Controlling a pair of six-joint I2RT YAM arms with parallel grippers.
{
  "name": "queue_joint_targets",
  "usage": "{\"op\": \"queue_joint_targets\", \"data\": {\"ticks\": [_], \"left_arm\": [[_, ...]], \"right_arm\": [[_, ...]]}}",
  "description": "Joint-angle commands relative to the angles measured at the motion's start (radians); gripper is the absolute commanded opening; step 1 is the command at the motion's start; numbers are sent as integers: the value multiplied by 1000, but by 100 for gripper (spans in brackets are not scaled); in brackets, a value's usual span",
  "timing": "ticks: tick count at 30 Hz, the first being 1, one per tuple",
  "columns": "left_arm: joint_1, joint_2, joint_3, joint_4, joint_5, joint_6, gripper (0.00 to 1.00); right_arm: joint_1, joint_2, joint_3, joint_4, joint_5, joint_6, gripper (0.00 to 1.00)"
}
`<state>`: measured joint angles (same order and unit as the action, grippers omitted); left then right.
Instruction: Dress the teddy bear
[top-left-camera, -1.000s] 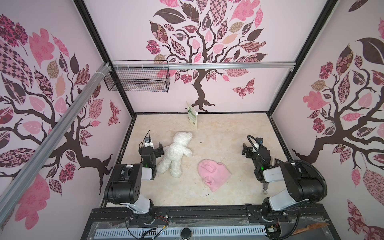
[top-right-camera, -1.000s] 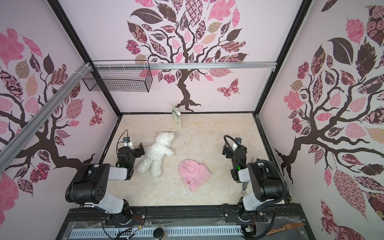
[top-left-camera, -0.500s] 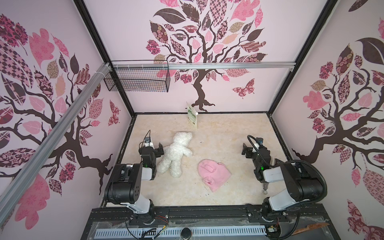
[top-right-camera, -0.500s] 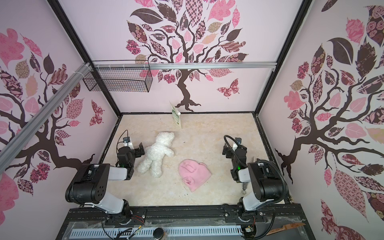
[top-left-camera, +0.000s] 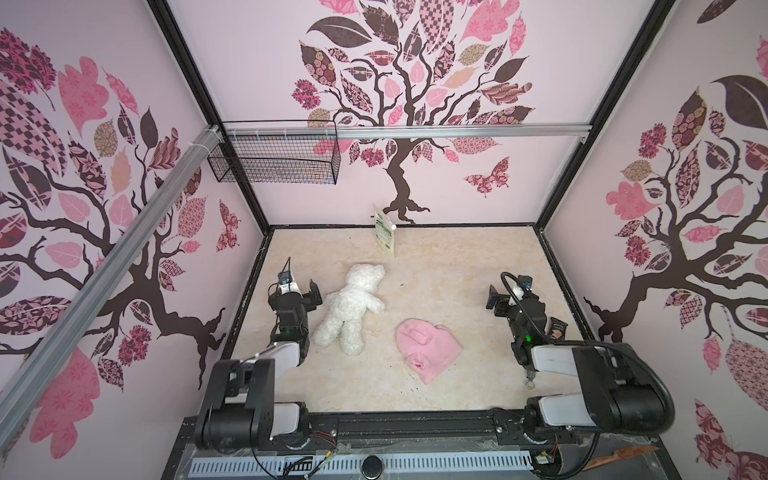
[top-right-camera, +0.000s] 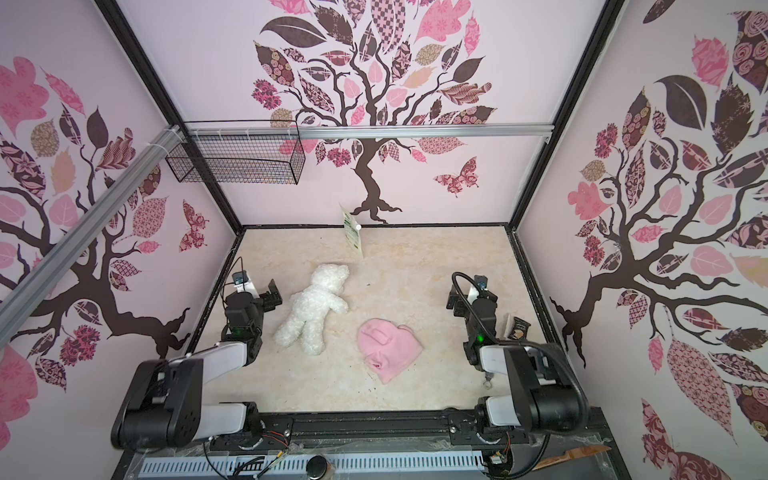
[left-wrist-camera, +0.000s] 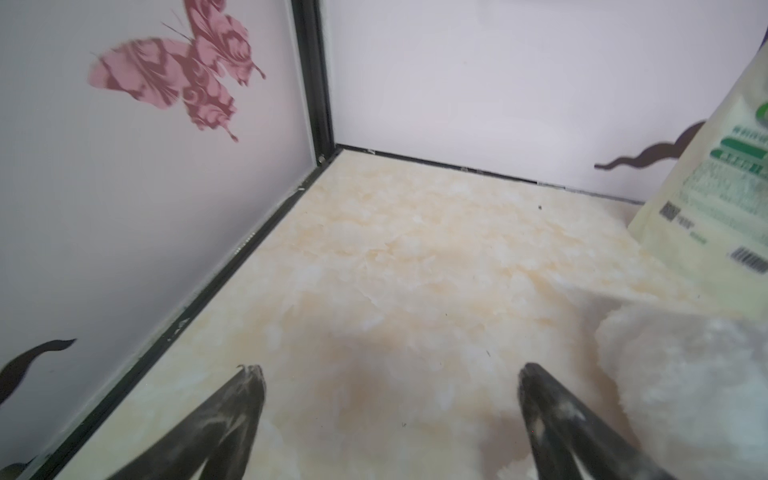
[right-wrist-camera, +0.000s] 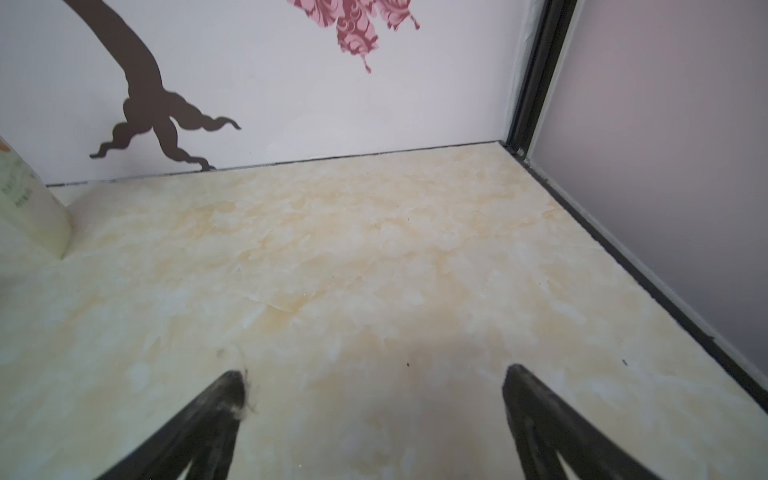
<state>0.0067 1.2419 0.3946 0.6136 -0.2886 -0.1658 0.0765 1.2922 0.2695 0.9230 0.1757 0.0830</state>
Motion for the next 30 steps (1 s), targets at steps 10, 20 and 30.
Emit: {"op": "queue_joint_targets", "data": {"ticks": [10, 20, 30], "left_arm": [[-322, -105, 242, -471, 36, -187, 93], [-619, 108, 525, -885, -285, -109, 95], [-784, 434, 699, -1032, -537, -34, 97]], "right_arm": [[149, -340, 186, -503, -272, 313, 95], [421, -183, 261, -553, -323, 252, 99], [421, -240, 198, -520, -249, 233, 100]]}}
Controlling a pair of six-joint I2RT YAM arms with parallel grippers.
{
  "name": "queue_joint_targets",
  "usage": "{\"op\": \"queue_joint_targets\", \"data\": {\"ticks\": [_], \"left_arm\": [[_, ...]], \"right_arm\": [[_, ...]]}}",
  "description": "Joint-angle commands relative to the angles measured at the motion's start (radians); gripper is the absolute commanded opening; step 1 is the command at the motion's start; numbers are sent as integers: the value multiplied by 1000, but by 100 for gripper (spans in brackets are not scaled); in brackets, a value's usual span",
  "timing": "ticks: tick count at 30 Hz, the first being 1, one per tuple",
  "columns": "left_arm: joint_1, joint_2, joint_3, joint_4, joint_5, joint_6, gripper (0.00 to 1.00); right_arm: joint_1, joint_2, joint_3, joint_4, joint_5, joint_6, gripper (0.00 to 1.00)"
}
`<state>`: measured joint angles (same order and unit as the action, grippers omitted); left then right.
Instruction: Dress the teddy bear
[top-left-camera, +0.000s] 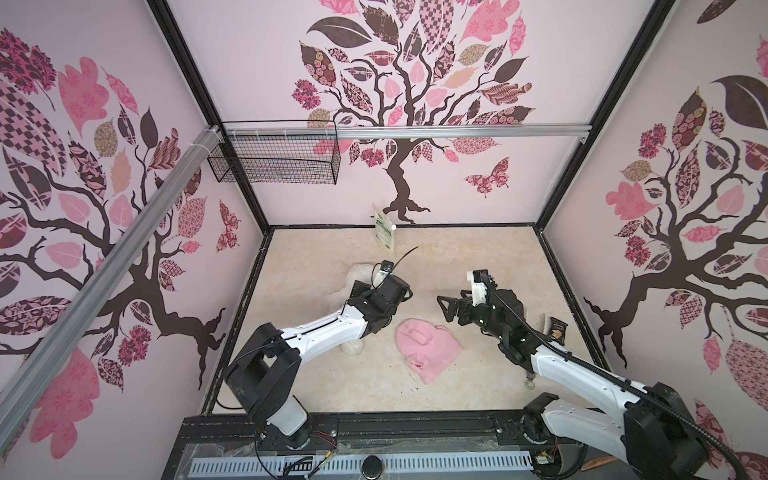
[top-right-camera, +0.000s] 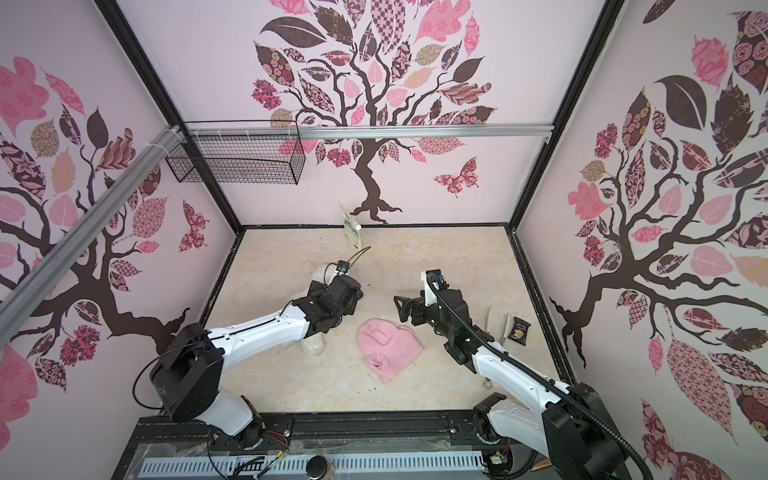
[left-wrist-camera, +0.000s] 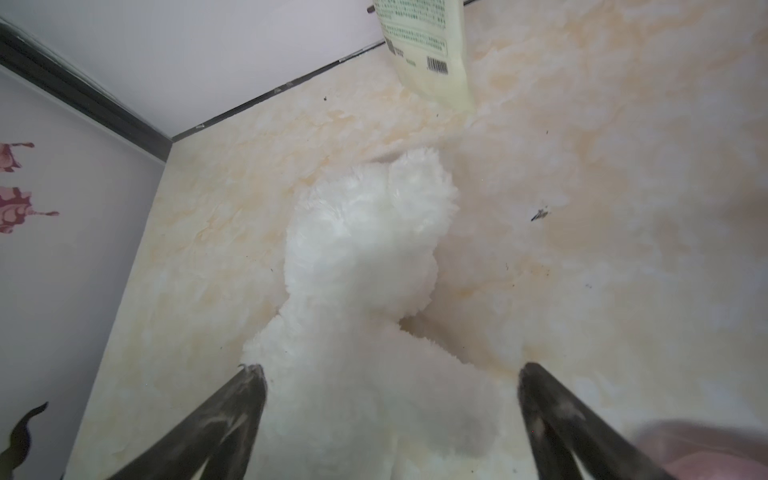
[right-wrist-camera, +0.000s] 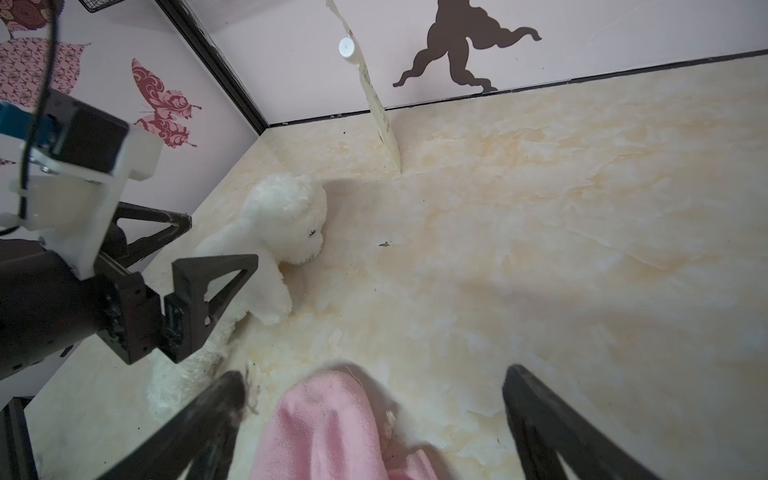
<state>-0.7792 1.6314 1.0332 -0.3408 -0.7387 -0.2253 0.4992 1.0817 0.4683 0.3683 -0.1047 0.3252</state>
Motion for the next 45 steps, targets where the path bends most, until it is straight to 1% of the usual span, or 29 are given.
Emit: {"op": "queue_joint_targets", "data": {"ticks": [1, 8, 11, 12, 14, 17, 23, 25, 26, 28, 30, 32, 35, 38, 40, 42, 45], "left_arm": [[1, 70, 71, -79, -84, 28, 97], [0, 225, 132, -65, -114, 52, 97], [-1, 250, 125, -56, -142, 56, 93], [0, 252, 115, -52, -150, 56, 90], [-1, 247, 93, -39, -154, 56, 83], [-1, 223, 47, -10, -142, 41, 66], [1, 160, -24, 55, -131, 63, 25], [5, 128, -37, 72, -108, 63, 5], [10, 113, -41, 77, -92, 60, 0], [15, 76, -46, 82, -55, 53, 0], [18, 27, -53, 91, 4, 46, 0], [25, -40, -62, 98, 94, 22, 0], [60, -176, -78, 120, 341, -47, 0], [121, -307, -112, 201, 566, -112, 0], [158, -362, -116, 221, 640, -137, 0], [189, -392, -111, 220, 683, -172, 0], [236, -409, -122, 260, 833, -293, 0]], "right_arm": [[-2, -28, 1, 33, 34, -12, 100], [-2, 4, 6, 33, 16, -14, 100], [-1, 2, 6, 34, 17, -15, 100], [-2, 1, 4, 36, 19, -17, 100], [-1, 3, 0, 41, 20, -17, 100], [-1, 19, -2, 54, 18, -14, 100], [-2, 47, 6, 55, 19, -13, 100], [-2, 46, 8, 49, 26, -17, 100], [-2, 44, 9, 47, 32, -19, 100], [-2, 39, 10, 38, 43, -24, 100], [-1, 33, 11, 29, 49, -29, 100], [-2, 26, 11, 25, 54, -30, 100], [-1, 20, 16, 21, 60, -31, 100], [-2, 25, 28, 23, 61, -17, 100], [-1, 37, 39, 35, 31, 9, 100], [-2, 58, 50, 56, -22, 45, 100], [-1, 93, 67, 74, -69, 76, 100]]}}
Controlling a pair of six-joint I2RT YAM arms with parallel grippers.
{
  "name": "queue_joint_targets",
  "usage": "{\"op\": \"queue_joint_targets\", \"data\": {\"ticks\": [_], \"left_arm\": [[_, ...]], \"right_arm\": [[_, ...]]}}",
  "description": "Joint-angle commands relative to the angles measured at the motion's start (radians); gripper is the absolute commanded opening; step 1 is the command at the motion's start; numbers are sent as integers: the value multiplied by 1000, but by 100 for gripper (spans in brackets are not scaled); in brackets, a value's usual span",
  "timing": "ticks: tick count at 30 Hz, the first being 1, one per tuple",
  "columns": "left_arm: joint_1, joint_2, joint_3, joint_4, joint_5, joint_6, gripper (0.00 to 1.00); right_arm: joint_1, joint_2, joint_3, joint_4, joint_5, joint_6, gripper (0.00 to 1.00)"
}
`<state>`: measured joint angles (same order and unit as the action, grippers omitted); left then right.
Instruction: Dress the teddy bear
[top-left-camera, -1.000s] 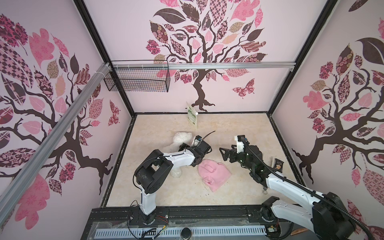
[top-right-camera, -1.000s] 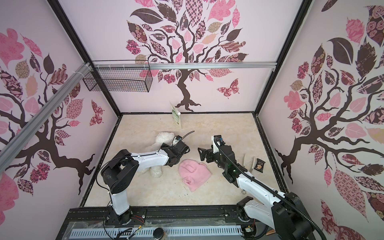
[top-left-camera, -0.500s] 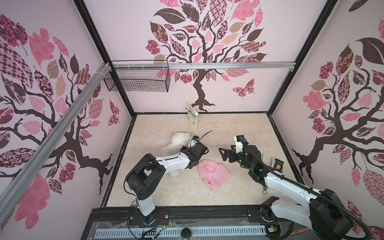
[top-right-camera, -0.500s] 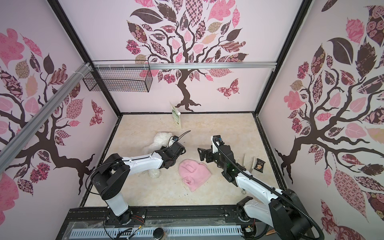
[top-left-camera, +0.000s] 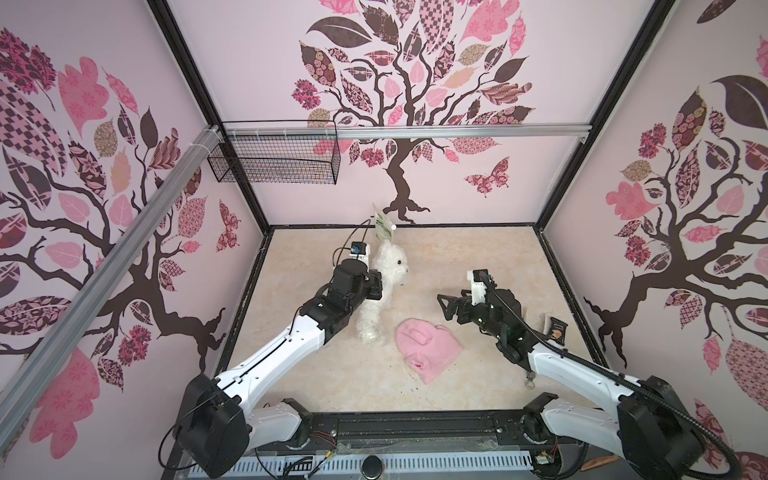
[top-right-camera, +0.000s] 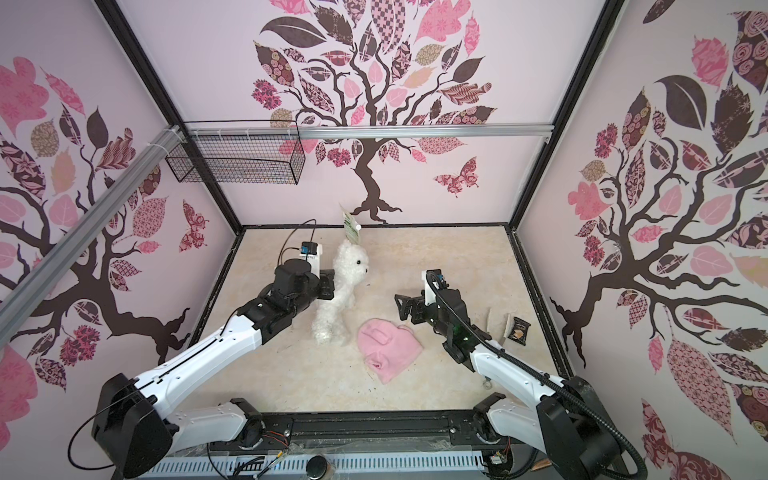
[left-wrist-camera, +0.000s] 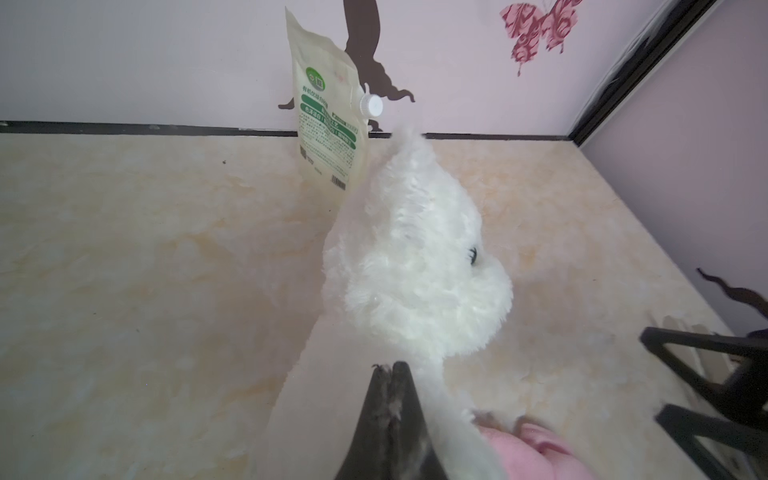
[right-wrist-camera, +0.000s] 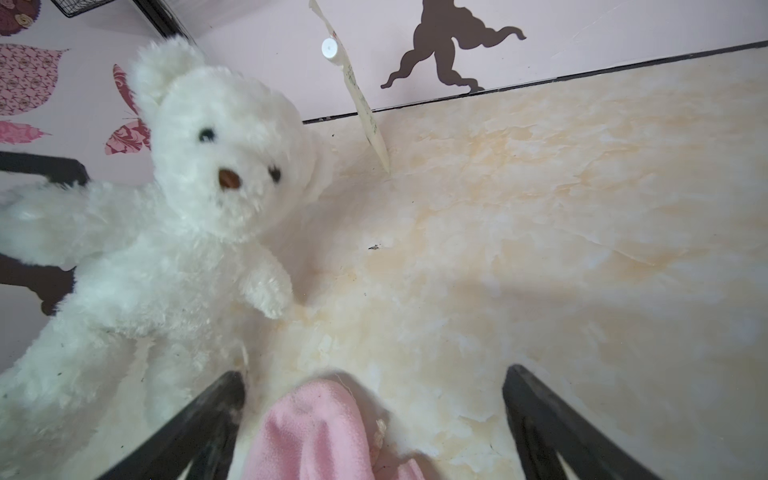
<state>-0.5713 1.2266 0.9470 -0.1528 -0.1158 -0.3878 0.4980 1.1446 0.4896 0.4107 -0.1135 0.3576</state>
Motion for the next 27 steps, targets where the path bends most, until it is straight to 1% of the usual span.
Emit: {"op": "queue_joint_targets", "data": {"ticks": [1, 3, 5, 8, 10, 12, 15, 18, 20, 23, 27], "left_arm": [[41, -4, -43, 101, 271, -178, 0], [45, -4, -54, 142, 349, -233, 0], [46, -3, -61, 174, 395, -265, 0], [46, 16, -76, 213, 413, -275, 0], [47, 39, -81, 225, 427, -283, 0], [47, 62, -84, 256, 461, -310, 0], [46, 99, -85, 306, 528, -347, 0], [51, 125, -115, 354, 517, -384, 0], [74, 148, -146, 366, 498, -398, 0], [153, 216, -188, 382, 506, -430, 0], [305, 281, -248, 409, 544, -453, 21]], "right_arm": [[0, 38, 49, 30, -63, 43, 100], [-1, 44, 45, 42, -70, 32, 99], [0, 48, 35, 75, -100, 27, 99], [0, 74, 17, 160, -189, 62, 97], [-1, 94, 18, 178, -222, 83, 96], [0, 98, 23, 152, -203, 86, 96], [-1, 84, 34, 73, -111, 57, 96], [-1, 62, 35, 38, -68, 36, 96], [-1, 53, 28, 37, -64, 35, 97], [-1, 55, 21, 40, -68, 41, 97], [0, 66, 11, 39, -87, 50, 96]]}}
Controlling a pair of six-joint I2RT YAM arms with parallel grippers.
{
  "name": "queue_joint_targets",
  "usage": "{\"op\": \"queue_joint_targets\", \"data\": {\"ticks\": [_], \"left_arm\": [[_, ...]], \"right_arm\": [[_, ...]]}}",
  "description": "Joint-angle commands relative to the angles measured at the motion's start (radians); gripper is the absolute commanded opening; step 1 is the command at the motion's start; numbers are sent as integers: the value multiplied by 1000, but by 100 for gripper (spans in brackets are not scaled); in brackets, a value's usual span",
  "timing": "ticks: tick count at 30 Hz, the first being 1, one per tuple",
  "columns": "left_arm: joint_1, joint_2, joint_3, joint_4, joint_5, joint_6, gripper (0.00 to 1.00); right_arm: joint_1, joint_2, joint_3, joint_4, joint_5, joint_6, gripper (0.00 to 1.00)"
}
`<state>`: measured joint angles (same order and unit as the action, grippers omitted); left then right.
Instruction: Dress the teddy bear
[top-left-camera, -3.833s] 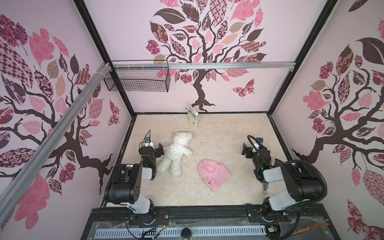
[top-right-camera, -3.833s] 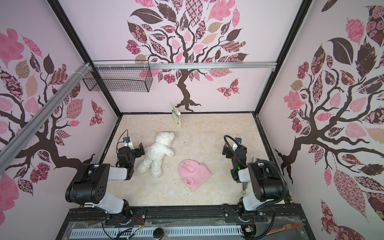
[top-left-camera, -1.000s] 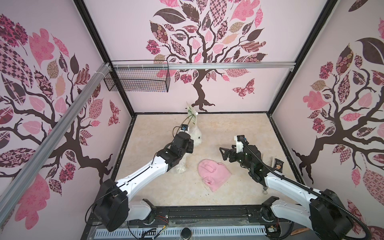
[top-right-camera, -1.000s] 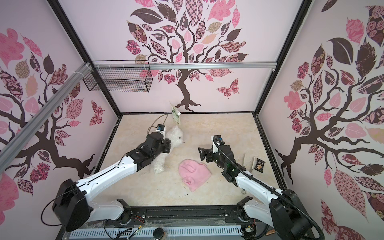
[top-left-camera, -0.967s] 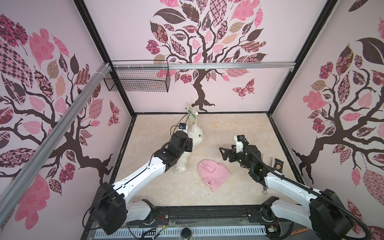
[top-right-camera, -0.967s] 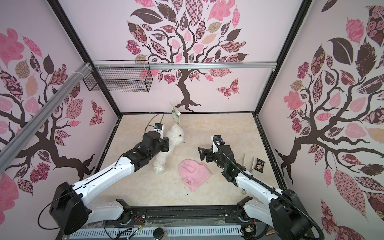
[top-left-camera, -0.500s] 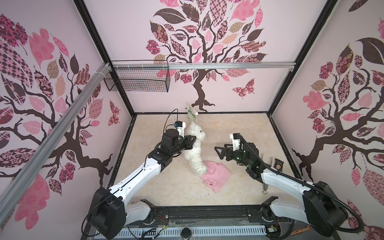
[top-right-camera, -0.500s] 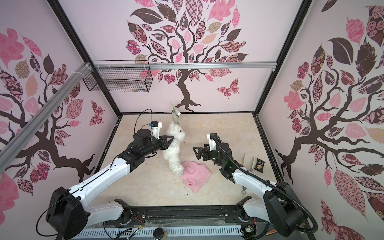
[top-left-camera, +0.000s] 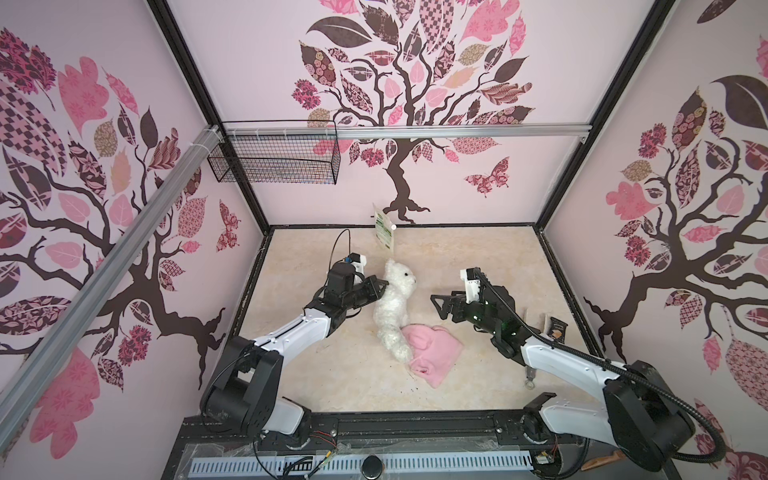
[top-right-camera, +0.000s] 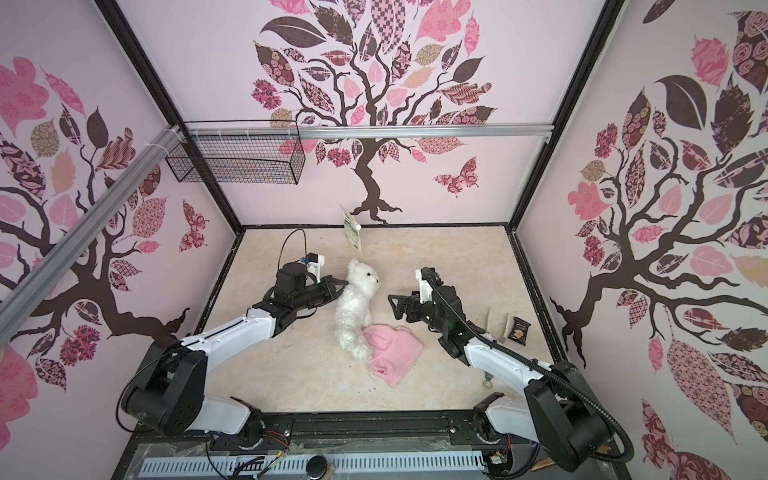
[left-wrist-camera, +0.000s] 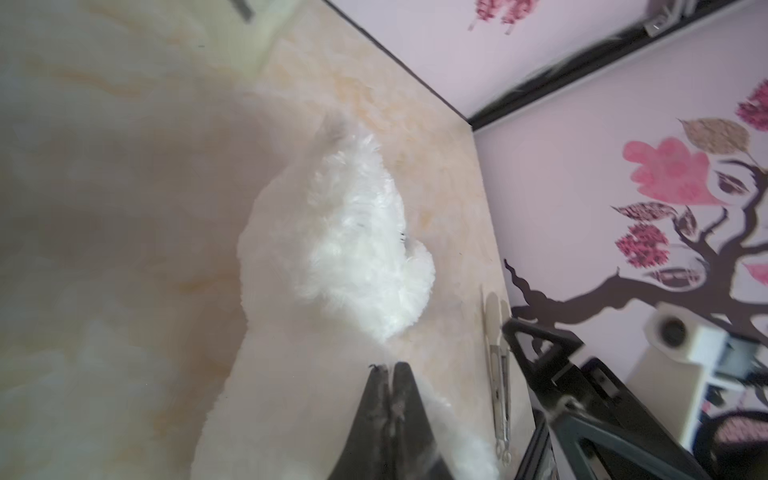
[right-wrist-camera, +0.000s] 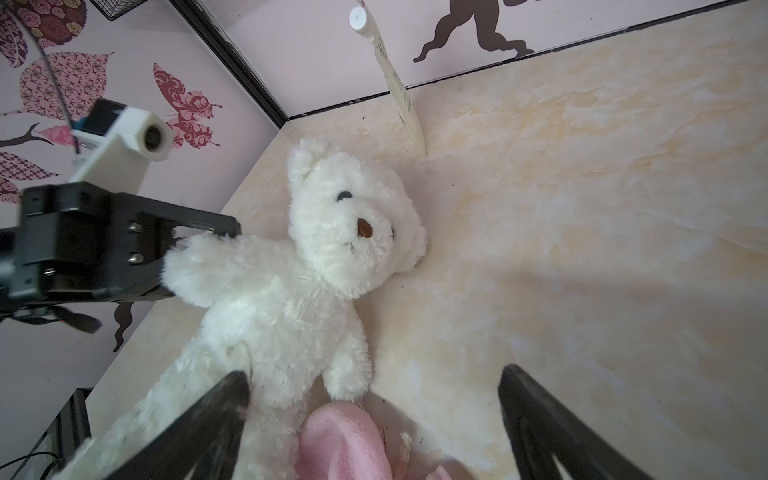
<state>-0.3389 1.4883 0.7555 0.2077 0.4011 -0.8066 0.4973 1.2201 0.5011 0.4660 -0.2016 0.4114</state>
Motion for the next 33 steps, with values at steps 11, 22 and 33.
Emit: {"op": "queue_joint_targets", "data": {"ticks": [11, 22, 33], "left_arm": [[210, -183, -198, -11, -138, 24, 77], [53, -144, -138, -80, -151, 161, 97], [32, 133, -107, 118, 26, 44, 65]], "right_arm": [[0, -10, -49, 4, -20, 10, 96], [10, 135, -27, 146, -153, 114, 94], [112, 519, 236, 119, -227, 116, 84]]}}
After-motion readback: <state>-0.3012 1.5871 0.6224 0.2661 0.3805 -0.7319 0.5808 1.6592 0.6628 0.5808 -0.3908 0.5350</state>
